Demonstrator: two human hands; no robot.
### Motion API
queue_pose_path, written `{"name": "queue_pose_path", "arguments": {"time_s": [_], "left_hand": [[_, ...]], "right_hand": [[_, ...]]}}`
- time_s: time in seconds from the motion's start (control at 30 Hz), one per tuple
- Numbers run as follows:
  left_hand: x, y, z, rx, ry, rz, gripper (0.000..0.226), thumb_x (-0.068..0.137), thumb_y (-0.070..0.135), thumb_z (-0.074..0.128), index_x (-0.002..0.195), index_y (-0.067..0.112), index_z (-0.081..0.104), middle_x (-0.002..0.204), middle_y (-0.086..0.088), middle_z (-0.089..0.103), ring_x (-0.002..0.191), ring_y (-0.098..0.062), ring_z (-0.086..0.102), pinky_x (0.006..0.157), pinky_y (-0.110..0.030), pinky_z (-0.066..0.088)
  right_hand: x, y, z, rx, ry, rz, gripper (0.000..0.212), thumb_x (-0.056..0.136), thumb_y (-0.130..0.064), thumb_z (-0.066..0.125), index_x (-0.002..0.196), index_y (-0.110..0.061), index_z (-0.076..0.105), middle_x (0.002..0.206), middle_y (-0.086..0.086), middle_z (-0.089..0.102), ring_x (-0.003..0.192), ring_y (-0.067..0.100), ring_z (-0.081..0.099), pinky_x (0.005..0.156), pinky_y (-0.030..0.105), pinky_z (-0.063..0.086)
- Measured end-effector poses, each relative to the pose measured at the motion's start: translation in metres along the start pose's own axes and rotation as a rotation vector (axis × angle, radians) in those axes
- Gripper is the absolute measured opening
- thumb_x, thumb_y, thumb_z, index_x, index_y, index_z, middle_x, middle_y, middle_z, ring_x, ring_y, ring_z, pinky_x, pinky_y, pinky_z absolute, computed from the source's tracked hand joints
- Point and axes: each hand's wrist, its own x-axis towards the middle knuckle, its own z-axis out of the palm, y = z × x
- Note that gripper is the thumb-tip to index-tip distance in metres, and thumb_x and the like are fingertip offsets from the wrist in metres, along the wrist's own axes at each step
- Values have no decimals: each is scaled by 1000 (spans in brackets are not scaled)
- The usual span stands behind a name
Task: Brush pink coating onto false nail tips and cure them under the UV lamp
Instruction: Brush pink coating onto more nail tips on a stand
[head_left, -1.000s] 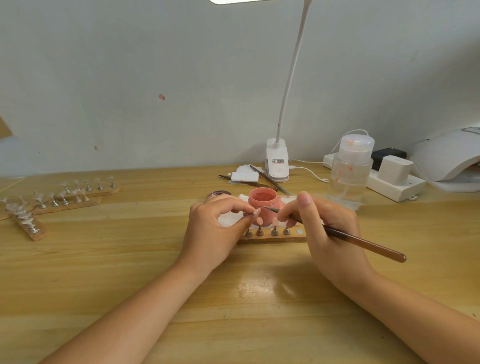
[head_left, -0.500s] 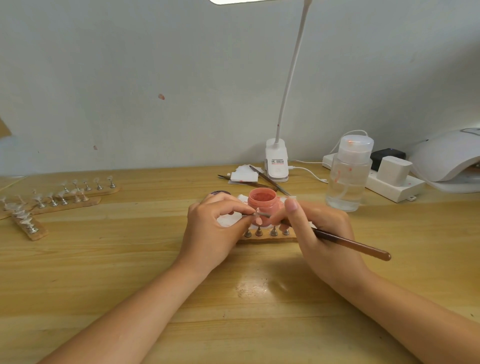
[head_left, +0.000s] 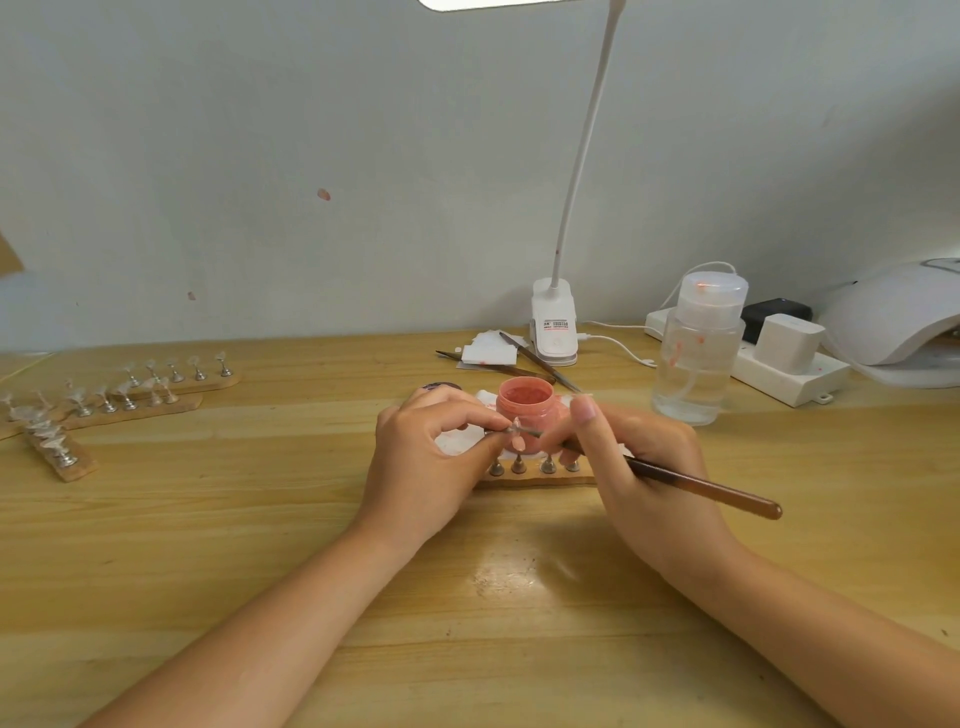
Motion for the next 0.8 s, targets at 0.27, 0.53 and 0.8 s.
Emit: {"name": "queue_pose_path", "arguments": {"time_s": [0.27, 0.53, 0.8], "left_hand": [[0, 0, 1, -3, 13, -13, 16, 67, 7, 78, 74, 20, 72, 76, 11, 65, 75, -2, 51, 83, -54, 40], [-1, 1, 0, -1, 14, -2, 15, 68, 7, 77, 72, 20, 71, 78, 9, 66, 76, -3, 52, 82, -55, 40], [0, 1, 0, 10, 19, -3, 14, 68, 6, 77, 74, 18, 72, 77, 7, 66, 77, -7, 53, 82, -55, 40]], "right_hand": [[-1, -2, -1, 4, -16, 33, 38, 93, -33, 46, 67, -16, 68, 65, -13, 64, 63, 4, 61, 61, 18, 46], [-1, -3, 0, 20, -31, 56, 40, 93, -32, 45, 65, -14, 68, 63, -10, 64, 63, 6, 61, 61, 22, 47], [-1, -5, 0, 44, -20, 81, 39, 92, -32, 46, 65, -16, 68, 63, -6, 65, 62, 6, 61, 60, 22, 48]]}}
